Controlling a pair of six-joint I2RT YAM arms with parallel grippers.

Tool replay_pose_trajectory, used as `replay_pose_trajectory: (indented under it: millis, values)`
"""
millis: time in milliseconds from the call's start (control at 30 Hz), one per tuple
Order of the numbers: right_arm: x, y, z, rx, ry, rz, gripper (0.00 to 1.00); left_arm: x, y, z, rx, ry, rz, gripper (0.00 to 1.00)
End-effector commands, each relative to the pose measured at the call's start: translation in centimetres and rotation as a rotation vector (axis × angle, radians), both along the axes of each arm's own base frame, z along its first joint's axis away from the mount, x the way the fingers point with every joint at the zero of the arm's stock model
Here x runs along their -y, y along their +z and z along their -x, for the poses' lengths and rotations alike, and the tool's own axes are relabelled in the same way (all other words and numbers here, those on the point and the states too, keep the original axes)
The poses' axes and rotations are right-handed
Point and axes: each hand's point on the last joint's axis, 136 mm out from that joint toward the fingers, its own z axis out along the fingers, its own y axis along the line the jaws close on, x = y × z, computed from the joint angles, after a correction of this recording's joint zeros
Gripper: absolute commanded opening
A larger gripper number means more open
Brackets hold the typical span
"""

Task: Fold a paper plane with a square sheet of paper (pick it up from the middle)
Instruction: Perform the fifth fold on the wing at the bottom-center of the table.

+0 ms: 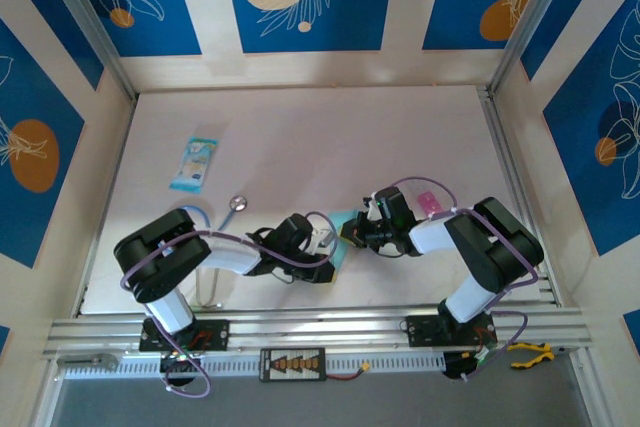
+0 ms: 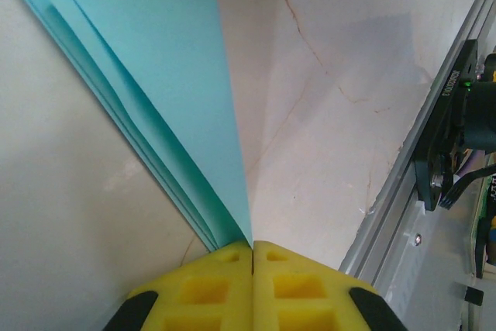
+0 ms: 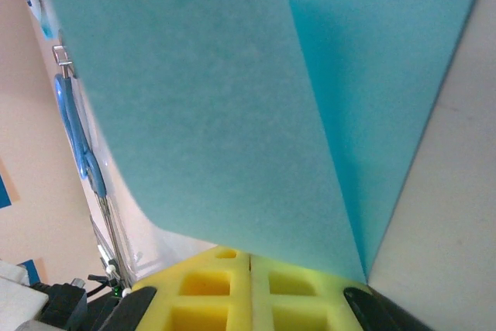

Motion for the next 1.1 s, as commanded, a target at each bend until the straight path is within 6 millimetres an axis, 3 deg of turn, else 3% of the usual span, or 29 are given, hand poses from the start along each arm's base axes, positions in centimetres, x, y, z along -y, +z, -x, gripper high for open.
replay_pose_trajectory:
  millis: [0, 67, 133, 300, 367, 500, 600, 700, 900, 1067]
  values:
    - [3.0, -5.1, 3.4, -0.187, -0.042, 0.181, 0.02, -2.9, -2.3, 3.9, -0.111, -0.064, -0.112, 0.09]
    - [3.0, -5.1, 3.4, -0.188, -0.044, 0.18, 0.03, -3.0, -1.7, 3.5, -0.08, -0.045, -0.106, 0.1]
    - [2.9, -5.1, 3.3, -0.186, -0.044, 0.179, 0.03, -3.3, -0.9, 2.9, -0.033, -0.017, -0.106, 0.19]
    - [2.9, -5.0, 3.4, -0.187, -0.043, 0.177, 0.03, -3.6, 2.5, 0.1, 0.12, 0.076, -0.093, 0.24]
    - [2.8, -5.0, 3.3, -0.186, -0.042, 0.176, 0.02, -3.1, 4.0, -1.2, 0.162, 0.107, -0.074, 0.24]
    - [2.7, -4.9, 3.2, -0.183, -0.041, 0.175, 0.03, 0.1, 6.4, -3.0, 0.173, 0.081, -0.005, 0.2]
    - [2.7, -5.0, 3.2, -0.185, -0.041, 0.176, 0.02, 2.4, 6.5, -4.0, 0.153, 0.064, 0.015, 0.15]
    - [2.6, -4.9, 3.2, -0.185, -0.04, 0.172, 0.03, 3.5, 5.6, -4.9, 0.143, 0.074, -0.005, 0.13]
    - [2.5, -4.7, 3.2, -0.182, -0.04, 0.169, 0.03, 3.5, 3.5, -5.7, 0.146, 0.101, -0.06, 0.12]
    - [2.5, -4.8, 3.3, -0.18, -0.037, 0.174, 0.03, 2.9, 1.5, -5.2, 0.111, 0.1, -0.087, 0.12]
